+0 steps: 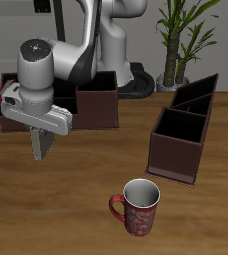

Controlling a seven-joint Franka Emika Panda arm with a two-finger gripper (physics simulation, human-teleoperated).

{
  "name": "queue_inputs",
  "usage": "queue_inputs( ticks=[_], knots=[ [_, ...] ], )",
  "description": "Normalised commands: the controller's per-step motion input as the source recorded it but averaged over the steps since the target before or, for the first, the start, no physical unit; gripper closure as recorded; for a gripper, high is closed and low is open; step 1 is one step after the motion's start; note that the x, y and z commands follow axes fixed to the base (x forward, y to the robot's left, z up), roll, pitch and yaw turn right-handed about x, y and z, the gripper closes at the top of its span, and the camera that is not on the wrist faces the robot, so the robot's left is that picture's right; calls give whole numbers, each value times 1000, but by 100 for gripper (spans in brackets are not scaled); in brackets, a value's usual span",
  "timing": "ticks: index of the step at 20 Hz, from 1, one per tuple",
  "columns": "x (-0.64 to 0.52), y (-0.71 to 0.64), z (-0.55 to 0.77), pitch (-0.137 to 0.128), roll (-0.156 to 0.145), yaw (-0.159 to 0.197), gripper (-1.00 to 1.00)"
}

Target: Place the red book into the back desk caddy's left compartment and place the black book into the back desk caddy's left compartment and place the yellow book into the left desk caddy's right compartment

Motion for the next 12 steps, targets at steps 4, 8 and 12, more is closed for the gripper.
queue_inputs(
  ticks=[4, 8, 12],
  knots=[
    [132, 406, 865, -22, 2, 22, 100],
    [121, 270, 520, -21, 4, 33, 100],
    [246, 777, 801, 88, 21, 37, 100]
  ],
)
